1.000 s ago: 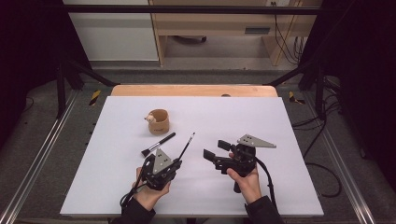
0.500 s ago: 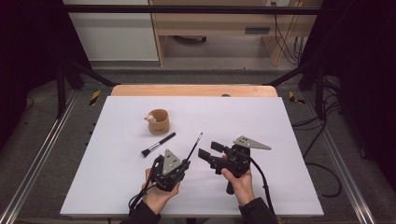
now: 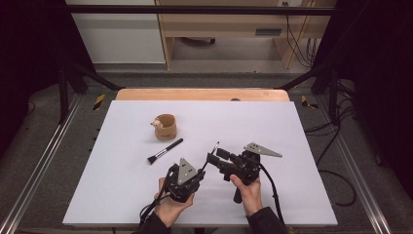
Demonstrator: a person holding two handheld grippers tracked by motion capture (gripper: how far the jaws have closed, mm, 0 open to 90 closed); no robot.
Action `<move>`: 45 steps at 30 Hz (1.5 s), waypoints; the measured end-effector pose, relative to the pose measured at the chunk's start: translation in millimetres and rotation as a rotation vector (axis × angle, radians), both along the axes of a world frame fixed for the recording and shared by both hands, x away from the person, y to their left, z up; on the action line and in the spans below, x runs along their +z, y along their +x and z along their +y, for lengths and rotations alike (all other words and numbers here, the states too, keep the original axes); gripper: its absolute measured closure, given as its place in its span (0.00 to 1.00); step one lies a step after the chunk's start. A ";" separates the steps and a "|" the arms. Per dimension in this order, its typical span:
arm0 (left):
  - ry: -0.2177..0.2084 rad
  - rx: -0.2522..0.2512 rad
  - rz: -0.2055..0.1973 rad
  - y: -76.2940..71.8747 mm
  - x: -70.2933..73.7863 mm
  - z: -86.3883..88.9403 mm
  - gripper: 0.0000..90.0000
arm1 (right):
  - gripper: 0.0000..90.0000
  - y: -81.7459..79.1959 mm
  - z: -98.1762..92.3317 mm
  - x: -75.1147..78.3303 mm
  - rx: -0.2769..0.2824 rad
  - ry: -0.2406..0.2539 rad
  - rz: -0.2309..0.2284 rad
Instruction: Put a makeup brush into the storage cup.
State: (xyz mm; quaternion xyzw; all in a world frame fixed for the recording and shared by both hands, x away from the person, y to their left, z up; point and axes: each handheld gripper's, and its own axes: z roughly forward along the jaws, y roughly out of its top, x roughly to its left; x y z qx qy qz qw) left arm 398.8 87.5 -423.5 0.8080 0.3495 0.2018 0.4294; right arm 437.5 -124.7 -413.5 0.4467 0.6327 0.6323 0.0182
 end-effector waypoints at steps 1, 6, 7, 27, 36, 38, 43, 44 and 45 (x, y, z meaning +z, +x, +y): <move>0.000 0.000 0.001 -0.2 -0.2 -0.3 0.94 | 0.52 -0.5 0.4 -0.2 -0.002 0.003 0.001; 0.002 -0.001 0.008 -1.5 -3.0 -3.2 0.94 | 0.57 -1.4 1.3 -0.7 0.003 0.010 -0.006; 0.000 -0.001 0.009 -1.8 -3.3 -3.7 0.94 | 0.58 -1.5 1.8 -0.9 0.003 0.016 -0.002; -0.006 -0.014 0.009 -6.1 -5.7 -8.2 0.94 | 0.84 0.3 -2.0 -8.3 0.005 0.064 0.041; -0.008 -0.015 0.009 -7.4 -6.7 -10.1 0.94 | 0.93 -0.3 -3.8 -8.0 0.012 0.086 0.033; -0.003 -0.018 0.010 -7.5 -7.1 -10.6 0.94 | 0.93 -0.4 -3.8 -8.1 0.016 0.085 0.032; 0.000 -0.020 0.005 -7.5 -7.6 -10.9 0.93 | 0.94 -1.3 -3.9 -7.4 0.039 0.091 0.027; 0.000 -0.020 0.002 -7.6 -7.4 -10.9 0.91 | 0.94 -1.4 -4.0 -7.3 0.039 0.090 0.025; 0.001 -0.017 -0.002 -7.8 -7.1 -10.9 0.86 | 0.94 -1.5 -4.3 -7.1 0.042 0.089 0.019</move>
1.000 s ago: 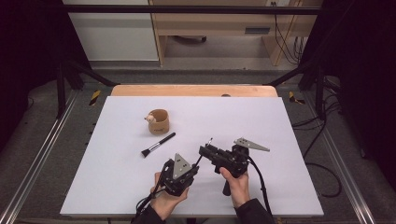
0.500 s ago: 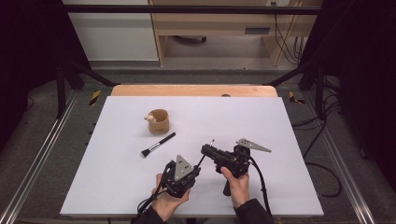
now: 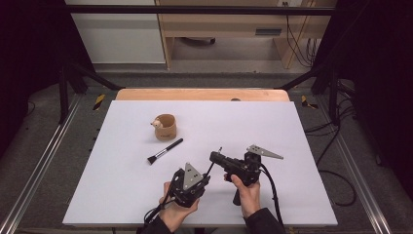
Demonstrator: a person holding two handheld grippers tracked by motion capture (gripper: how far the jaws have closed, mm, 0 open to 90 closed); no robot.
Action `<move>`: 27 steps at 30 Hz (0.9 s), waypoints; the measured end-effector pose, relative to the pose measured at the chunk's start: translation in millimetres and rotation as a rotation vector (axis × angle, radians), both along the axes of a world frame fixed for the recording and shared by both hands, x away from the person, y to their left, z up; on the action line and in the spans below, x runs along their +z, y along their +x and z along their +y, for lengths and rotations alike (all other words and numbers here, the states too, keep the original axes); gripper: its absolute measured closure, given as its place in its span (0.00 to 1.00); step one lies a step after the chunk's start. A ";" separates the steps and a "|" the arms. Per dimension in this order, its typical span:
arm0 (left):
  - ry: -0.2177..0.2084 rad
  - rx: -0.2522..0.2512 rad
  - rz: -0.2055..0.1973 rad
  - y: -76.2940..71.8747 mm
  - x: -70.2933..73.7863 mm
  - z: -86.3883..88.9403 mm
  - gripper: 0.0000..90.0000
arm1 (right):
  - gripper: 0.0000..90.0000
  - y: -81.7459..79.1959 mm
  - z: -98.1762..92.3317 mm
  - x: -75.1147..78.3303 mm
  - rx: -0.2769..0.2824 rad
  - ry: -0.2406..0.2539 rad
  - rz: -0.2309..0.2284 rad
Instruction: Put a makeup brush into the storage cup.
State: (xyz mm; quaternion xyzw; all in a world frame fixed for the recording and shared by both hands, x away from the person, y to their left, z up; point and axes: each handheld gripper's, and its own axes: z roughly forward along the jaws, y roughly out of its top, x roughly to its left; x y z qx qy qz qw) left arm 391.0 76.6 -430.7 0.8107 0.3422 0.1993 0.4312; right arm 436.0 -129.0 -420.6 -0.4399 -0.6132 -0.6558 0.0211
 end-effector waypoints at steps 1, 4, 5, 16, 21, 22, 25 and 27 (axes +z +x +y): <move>-0.002 0.003 -0.005 -0.1 0.6 0.1 0.83 | 0.94 -0.3 0.1 0.8 -0.001 0.006 0.006; -0.013 0.005 -0.009 0.5 4.2 1.8 0.72 | 0.94 -0.2 -1.3 0.9 -0.004 -0.005 -0.008; -0.017 0.002 -0.009 0.8 6.3 2.5 0.69 | 0.94 -0.3 -1.4 1.1 -0.004 -0.009 -0.012; -0.009 -0.013 -0.029 6.1 26.9 -3.6 0.62 | 0.94 -4.0 3.6 5.5 0.026 -0.031 -0.055; -0.005 -0.019 -0.040 9.4 31.6 -10.7 0.71 | 0.94 -5.4 3.6 7.0 0.033 -0.036 -0.050; -0.003 -0.016 -0.041 10.2 32.1 -11.4 0.71 | 0.94 -5.4 3.6 7.0 0.033 -0.036 -0.050; -0.005 -0.015 -0.036 12.8 33.1 -11.2 0.77 | 0.94 -5.6 4.7 6.9 0.037 -0.036 -0.054; -0.005 -0.013 -0.038 13.2 33.6 -10.2 0.82 | 0.94 -5.6 5.0 6.9 0.041 -0.035 -0.062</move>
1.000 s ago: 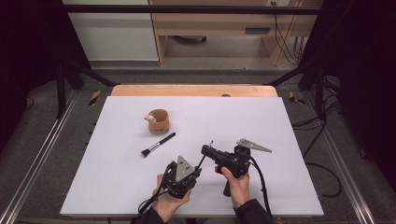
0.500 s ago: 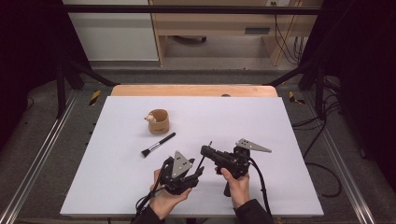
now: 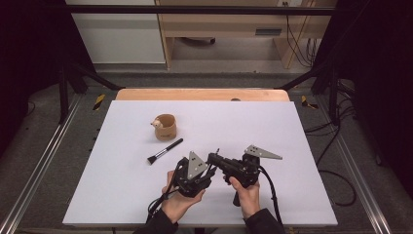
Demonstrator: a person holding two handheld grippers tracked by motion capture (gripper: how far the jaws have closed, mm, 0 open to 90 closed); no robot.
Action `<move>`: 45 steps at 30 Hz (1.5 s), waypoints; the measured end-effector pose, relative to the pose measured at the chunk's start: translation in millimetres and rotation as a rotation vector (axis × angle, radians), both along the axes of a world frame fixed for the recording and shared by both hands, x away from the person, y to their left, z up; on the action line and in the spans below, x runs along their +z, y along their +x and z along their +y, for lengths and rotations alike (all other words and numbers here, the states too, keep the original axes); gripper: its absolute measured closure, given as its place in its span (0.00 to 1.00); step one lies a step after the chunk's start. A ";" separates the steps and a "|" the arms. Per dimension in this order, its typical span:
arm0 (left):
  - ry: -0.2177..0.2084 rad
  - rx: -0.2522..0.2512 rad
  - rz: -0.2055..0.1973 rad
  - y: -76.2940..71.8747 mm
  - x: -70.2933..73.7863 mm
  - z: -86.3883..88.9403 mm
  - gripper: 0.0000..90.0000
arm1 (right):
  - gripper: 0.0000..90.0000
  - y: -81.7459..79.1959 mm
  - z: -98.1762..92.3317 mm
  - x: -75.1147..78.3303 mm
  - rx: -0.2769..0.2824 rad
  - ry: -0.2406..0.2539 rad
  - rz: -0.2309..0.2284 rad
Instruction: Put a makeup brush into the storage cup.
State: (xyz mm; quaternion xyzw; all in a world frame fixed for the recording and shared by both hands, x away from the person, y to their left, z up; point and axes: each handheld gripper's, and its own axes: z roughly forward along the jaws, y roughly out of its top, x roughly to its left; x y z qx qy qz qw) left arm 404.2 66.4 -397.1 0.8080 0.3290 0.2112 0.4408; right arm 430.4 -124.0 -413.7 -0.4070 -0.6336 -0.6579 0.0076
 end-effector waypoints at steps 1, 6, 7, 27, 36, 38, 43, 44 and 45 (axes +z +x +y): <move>-0.001 -0.002 0.000 0.0 0.2 0.5 0.85 | 0.94 -0.1 0.1 0.1 0.001 0.000 -0.001; 0.005 -0.004 -0.006 -1.1 -0.5 -0.7 0.93 | 0.94 -0.8 1.0 0.1 0.002 -0.006 0.000; 0.005 -0.003 -0.007 -1.2 -0.6 -0.8 0.94 | 0.94 -0.9 1.2 0.1 0.002 -0.007 -0.001; -0.034 0.068 -0.003 7.7 0.4 41.4 0.94 | 0.67 -4.7 -9.1 8.7 -0.052 -0.089 -0.109; -0.071 0.129 -0.005 14.3 1.3 69.3 0.94 | 0.46 -5.6 -23.6 15.5 -0.089 -0.173 -0.146; -0.081 0.139 -0.007 15.4 2.8 76.0 0.94 | 0.42 -5.5 -28.0 16.2 -0.100 -0.186 -0.150; -0.093 0.169 -0.019 17.7 7.3 91.7 0.94 | 0.34 -6.3 -40.3 18.0 -0.122 -0.224 -0.156; -0.097 0.170 -0.019 18.1 8.1 93.8 0.94 | 0.33 -6.6 -43.9 18.1 -0.132 -0.235 -0.157; -0.099 0.173 -0.020 18.7 9.2 96.4 0.94 | 0.31 -6.7 -46.1 18.0 -0.136 -0.240 -0.156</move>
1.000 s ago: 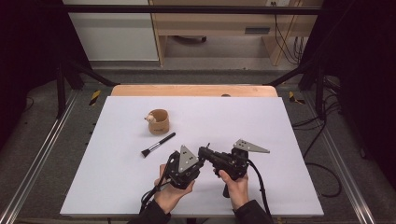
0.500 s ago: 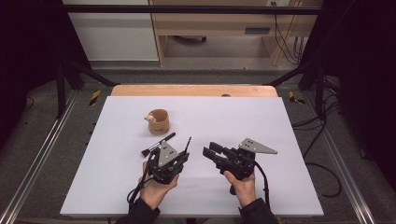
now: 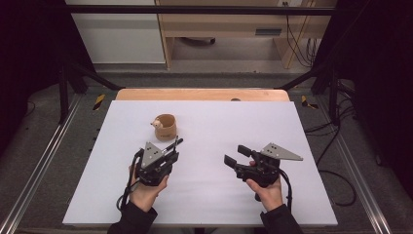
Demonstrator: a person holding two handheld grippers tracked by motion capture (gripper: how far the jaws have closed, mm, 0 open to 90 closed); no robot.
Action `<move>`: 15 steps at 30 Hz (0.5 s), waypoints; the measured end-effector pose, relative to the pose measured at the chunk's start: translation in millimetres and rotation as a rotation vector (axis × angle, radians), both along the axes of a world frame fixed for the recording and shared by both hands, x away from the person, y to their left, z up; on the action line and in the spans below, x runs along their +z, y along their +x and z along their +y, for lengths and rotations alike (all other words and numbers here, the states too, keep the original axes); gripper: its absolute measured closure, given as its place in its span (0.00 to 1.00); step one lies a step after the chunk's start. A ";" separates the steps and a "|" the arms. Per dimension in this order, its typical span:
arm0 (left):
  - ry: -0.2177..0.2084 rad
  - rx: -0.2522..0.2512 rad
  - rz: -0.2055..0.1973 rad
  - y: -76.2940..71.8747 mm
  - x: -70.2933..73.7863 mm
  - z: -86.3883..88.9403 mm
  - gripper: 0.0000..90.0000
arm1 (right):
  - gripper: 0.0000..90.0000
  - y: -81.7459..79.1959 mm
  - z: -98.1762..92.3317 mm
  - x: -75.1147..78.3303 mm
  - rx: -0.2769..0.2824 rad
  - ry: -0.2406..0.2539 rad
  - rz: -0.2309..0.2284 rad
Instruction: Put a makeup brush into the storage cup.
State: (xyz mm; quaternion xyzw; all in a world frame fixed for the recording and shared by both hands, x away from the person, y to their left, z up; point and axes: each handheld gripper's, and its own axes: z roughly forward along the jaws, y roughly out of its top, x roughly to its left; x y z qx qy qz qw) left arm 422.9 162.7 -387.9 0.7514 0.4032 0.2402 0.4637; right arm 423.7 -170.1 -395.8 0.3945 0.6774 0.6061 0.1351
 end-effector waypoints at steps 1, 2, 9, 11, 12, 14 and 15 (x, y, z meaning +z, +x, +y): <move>-0.001 0.005 -0.004 0.4 1.0 2.2 0.94 | 0.31 0.1 -3.2 -0.4 -0.007 -0.009 -0.002; -0.001 0.008 -0.006 0.8 2.1 4.5 0.94 | 0.29 0.0 -10.0 -1.5 -0.025 -0.019 0.000; -0.002 0.019 -0.013 3.0 7.7 16.6 0.94 | 0.23 1.1 -25.5 -4.9 -0.066 -0.062 0.006; -0.008 0.025 -0.014 3.9 9.3 20.6 0.94 | 0.21 1.3 -28.3 -5.8 -0.078 -0.085 -0.002; -0.009 0.031 -0.015 4.3 10.3 22.8 0.94 | 0.21 1.6 -29.8 -6.4 -0.083 -0.099 -0.007; -0.021 0.039 -0.017 4.9 12.4 27.1 0.94 | 0.20 1.4 -32.2 -7.0 -0.094 -0.118 -0.007; -0.026 0.044 -0.019 5.0 13.5 29.3 0.94 | 0.19 1.3 -33.2 -7.3 -0.096 -0.131 -0.012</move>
